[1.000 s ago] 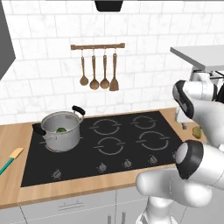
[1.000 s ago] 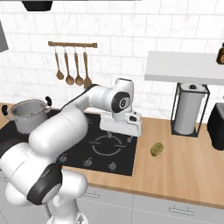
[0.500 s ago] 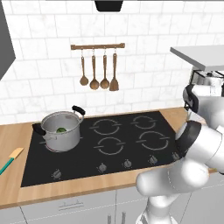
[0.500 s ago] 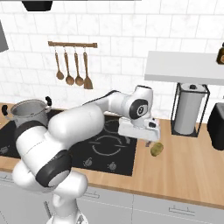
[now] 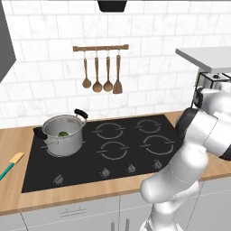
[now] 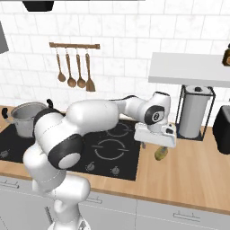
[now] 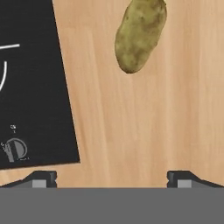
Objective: Put the avocado and potato in the pot. Retrieve the spatula and lightly stir the vegetables in the pot.
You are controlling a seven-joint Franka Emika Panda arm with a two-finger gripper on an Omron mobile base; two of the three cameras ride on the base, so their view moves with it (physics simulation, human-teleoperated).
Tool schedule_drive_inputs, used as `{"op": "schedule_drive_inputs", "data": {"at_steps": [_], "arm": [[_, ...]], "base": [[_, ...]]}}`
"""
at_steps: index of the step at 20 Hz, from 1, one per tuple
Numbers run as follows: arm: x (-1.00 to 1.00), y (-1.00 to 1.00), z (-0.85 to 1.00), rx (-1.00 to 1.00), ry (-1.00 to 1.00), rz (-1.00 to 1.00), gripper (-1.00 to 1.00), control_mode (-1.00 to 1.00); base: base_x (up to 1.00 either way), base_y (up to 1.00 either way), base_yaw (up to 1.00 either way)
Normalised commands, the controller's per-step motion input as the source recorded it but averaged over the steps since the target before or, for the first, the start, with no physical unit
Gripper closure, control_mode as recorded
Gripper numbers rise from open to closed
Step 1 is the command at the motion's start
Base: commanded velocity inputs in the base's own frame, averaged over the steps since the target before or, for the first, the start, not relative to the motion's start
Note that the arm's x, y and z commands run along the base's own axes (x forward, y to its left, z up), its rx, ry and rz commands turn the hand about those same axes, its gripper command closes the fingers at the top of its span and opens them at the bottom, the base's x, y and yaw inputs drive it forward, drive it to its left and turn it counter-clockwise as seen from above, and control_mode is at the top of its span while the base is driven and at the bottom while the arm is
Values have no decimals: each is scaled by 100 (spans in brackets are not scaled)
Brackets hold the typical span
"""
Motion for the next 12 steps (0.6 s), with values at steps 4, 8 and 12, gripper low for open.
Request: {"op": "schedule_drive_inputs", "data": {"at_steps": [4, 8, 12], "arm": [[46, -33, -31, 3, 0, 0, -100, -100], [36, -19, -42, 3, -1, 0, -100, -100], [37, -14, -29, 4, 0, 0, -100, -100]], "base": [[0, 0, 0], [0, 0, 0], [0, 0, 0]]}}
